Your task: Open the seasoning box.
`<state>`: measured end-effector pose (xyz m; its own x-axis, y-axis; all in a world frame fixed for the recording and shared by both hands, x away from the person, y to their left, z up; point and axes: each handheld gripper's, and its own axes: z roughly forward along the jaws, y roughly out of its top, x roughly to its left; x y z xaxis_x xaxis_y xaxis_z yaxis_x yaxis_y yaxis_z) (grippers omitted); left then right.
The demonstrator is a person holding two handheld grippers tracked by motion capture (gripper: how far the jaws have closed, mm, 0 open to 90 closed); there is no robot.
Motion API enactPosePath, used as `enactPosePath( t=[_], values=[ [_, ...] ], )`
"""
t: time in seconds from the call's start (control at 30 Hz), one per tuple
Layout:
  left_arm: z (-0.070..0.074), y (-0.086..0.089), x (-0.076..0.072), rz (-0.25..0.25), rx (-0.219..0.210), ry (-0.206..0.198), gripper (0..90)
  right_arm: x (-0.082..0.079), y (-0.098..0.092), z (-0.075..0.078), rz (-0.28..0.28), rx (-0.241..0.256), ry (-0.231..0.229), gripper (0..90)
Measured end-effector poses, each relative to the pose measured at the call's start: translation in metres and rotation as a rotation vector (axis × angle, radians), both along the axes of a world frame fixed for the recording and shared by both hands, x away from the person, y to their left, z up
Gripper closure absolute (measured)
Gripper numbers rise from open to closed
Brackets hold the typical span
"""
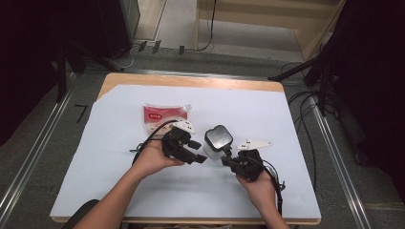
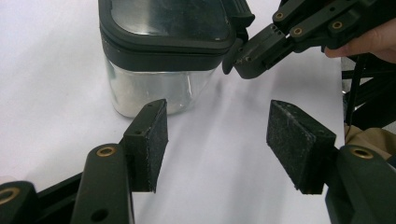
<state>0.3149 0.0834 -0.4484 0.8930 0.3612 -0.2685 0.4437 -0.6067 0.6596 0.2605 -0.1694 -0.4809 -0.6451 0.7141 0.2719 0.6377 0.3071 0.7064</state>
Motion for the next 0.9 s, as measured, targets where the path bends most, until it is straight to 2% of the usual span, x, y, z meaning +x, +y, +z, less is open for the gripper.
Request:
enactPosePath(
  t=[0.4, 0.5, 0.9],
  values=[
    [0.0, 0.0, 0.0, 0.007, 0.005, 0.004, 39.6, 0.008, -0.016, -0.001, -0.057, 0.008, 0.005, 90.0],
    [0.0, 0.0, 0.001, 0.011, -0.004, 0.007, 39.5, 0.01, -0.019, -0.002, -0.067, 0.011, 0.002, 90.0],
    [0.001, 0.001, 0.0, 0.013, -0.005, -0.003, 39.4, 0.022, -0.033, -0.003, -0.122, 0.009, -0.001, 90.0]
  ],
)
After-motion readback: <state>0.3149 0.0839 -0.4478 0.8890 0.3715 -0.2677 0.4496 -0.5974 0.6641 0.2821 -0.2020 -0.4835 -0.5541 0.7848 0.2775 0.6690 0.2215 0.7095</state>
